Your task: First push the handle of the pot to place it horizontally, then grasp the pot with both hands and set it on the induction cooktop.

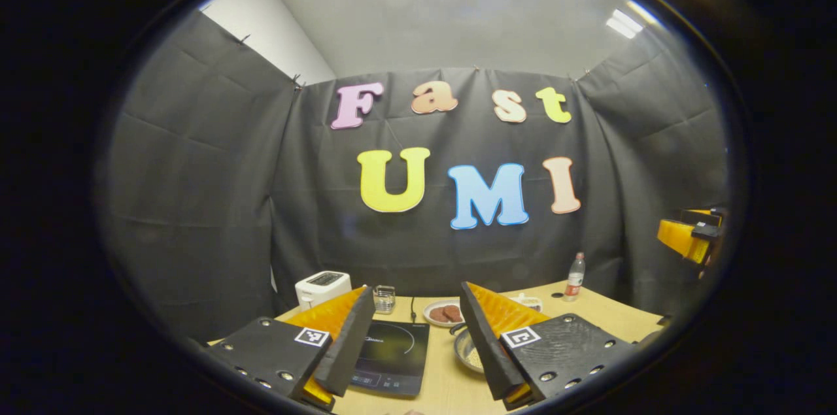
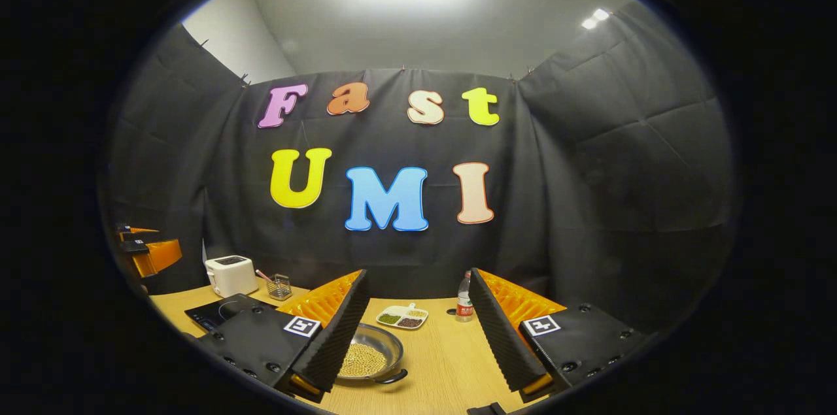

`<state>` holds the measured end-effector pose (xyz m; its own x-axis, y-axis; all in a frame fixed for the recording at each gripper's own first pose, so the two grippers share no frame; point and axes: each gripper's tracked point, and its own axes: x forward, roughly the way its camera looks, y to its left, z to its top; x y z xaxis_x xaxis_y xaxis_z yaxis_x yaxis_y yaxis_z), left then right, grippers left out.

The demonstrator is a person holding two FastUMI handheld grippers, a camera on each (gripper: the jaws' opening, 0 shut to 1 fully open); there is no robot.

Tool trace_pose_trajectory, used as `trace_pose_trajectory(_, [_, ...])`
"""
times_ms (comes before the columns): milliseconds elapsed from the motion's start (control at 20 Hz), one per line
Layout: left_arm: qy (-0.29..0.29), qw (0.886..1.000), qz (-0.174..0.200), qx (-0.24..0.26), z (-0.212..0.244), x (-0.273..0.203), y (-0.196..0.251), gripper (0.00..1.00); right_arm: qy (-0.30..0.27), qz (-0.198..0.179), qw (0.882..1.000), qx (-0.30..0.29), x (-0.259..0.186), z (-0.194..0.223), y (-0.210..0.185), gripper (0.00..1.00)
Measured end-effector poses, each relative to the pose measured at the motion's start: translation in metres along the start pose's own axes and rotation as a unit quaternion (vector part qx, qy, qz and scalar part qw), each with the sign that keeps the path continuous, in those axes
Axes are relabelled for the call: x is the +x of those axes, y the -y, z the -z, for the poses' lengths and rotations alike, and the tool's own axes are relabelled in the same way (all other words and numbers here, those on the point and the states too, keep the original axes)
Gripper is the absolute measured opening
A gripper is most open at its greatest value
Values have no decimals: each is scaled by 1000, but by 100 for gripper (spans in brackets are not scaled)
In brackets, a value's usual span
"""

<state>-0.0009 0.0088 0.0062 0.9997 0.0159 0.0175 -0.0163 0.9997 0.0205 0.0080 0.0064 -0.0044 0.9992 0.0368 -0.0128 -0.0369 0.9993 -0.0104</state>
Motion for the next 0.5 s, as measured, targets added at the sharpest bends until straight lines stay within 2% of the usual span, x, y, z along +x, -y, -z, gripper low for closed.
trace_pose_trajectory(250, [4, 1000, 1, 3, -4, 4, -2, 77, -1, -2, 1000, 1, 5, -2, -4, 96])
trace_pose_trajectory(300, [5, 1000, 1, 3, -4, 6, -3, 77, -2, -3, 1000, 2, 5, 0, -4, 89])
trace_pose_trajectory(450, [7, 1000, 2, 3, -5, 6, -5, 80, -5, -7, 1000, 0, 7, 2, -11, 90])
trace_pose_trajectory(500, [8, 1000, 2, 4, -5, 7, -6, 80, -4, -9, 1000, -2, 7, 1, -11, 74])
